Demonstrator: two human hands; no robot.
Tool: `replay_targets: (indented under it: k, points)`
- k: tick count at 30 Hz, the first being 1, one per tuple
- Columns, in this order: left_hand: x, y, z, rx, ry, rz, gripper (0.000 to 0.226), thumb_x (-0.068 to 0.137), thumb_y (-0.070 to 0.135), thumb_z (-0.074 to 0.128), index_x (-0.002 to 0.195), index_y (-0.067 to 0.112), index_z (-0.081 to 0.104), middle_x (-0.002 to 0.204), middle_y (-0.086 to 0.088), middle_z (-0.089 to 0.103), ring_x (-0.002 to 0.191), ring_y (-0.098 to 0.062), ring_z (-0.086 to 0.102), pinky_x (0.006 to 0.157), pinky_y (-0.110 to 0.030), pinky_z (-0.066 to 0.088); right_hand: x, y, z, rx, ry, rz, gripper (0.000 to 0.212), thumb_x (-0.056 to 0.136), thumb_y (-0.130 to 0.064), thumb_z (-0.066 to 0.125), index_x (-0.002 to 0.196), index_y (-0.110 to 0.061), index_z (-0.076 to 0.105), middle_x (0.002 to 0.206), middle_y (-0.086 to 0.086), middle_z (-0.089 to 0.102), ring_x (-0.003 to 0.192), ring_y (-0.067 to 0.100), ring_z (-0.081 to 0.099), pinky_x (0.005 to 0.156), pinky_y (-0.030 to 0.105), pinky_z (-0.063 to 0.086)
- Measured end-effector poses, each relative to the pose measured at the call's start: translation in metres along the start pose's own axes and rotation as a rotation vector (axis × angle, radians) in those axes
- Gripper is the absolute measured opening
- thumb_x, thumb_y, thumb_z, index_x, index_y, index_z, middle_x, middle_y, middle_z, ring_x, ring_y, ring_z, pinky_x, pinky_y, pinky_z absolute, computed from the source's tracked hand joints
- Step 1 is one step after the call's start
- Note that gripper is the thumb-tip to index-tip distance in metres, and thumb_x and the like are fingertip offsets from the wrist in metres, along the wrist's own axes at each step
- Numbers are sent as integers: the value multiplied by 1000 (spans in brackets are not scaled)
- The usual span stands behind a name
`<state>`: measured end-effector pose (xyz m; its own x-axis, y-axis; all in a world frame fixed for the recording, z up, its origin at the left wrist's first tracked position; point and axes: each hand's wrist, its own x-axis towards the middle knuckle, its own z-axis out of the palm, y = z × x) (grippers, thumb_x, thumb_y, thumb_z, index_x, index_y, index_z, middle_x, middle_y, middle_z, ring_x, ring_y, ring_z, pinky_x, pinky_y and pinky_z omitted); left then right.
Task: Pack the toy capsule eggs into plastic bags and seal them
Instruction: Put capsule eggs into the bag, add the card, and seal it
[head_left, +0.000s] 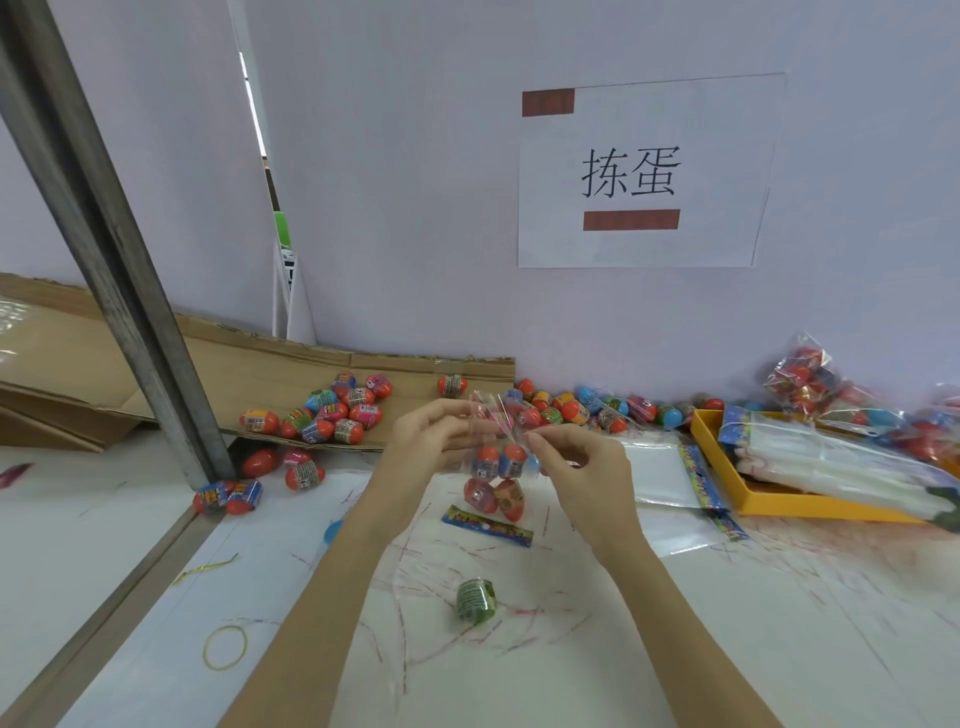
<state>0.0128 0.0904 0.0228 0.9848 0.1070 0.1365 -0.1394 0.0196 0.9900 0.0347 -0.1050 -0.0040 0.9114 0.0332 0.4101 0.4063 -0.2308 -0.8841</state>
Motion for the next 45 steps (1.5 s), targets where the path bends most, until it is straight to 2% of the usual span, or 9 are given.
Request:
replay_targets:
  k: [3, 5, 13, 18, 22, 28, 38, 42, 45]
  points:
    - [-2, -4, -5, 104, 0, 64, 16, 99, 7, 69, 112, 11, 77, 103, -5, 81, 102, -21, 77, 89, -32, 63, 1, 1, -2, 44, 2, 60, 11, 95, -23, 75, 98, -33, 79, 87, -17, 77, 88, 6, 71, 81, 32, 62]
    - [-2, -6, -6, 79, 23, 63, 12, 95, 11, 75, 107, 12, 79, 100, -6, 81, 100, -23, 77, 90, -36, 63, 2, 0, -3, 73, -12, 80, 10, 95, -22, 75, 99, -28, 80, 86, -13, 77, 85, 10, 72, 78, 36, 64]
    - [2, -11, -13, 53, 103, 64, 11, 92, 9, 79, 102, 10, 82, 96, -10, 81, 97, -27, 77, 87, -33, 63, 5, 1, -14, 140, -15, 86, 12, 92, -15, 77, 101, -22, 82, 86, -9, 79, 79, 10, 72, 75, 25, 60]
    - [1, -12, -17, 16, 65, 70, 17, 90, 5, 79, 104, 13, 83, 101, -12, 81, 96, -29, 78, 82, -30, 64, 6, 2, -15, 179, -24, 140, 11, 91, -17, 78, 99, -23, 82, 88, -8, 79, 86, 12, 73, 82, 31, 61]
    - [2, -12, -21, 0, 39, 85, 18, 89, 4, 80, 104, 13, 84, 102, -13, 81, 93, -31, 79, 78, -28, 63, 5, 1, -19, 259, -46, 145, 17, 91, -12, 78, 100, -25, 82, 91, -5, 80, 87, 12, 75, 77, 24, 61]
    - [1, -15, -24, 55, -12, 152, 19, 89, 2, 79, 102, 15, 85, 101, -12, 81, 95, -30, 78, 84, -31, 64, 6, 0, -21, 247, -52, 176, 26, 92, 1, 70, 92, -22, 83, 92, -4, 79, 89, 11, 74, 77, 20, 59]
    - [-1, -14, -30, 242, -5, 290, 24, 92, -8, 71, 104, 9, 83, 102, -3, 82, 101, -20, 77, 89, -26, 61, 6, -5, -20, 192, -72, 217, 24, 93, -1, 68, 93, -20, 82, 90, -6, 79, 91, 9, 74, 81, 21, 59]
    - [-3, -13, -31, 298, -15, 296, 28, 95, -9, 67, 105, 12, 84, 104, 1, 81, 103, -16, 76, 91, -26, 60, 6, -8, -20, 250, -59, 256, 28, 100, -1, 56, 93, -10, 82, 90, 2, 80, 92, 19, 73, 84, 25, 60]
    - [-3, -12, -31, 289, -22, 267, 31, 97, -5, 65, 104, 17, 84, 103, 1, 81, 100, -15, 75, 88, -23, 59, 5, -10, -20, 211, -68, 202, 13, 97, -11, 68, 97, -13, 81, 90, 1, 78, 90, 17, 72, 82, 24, 59]
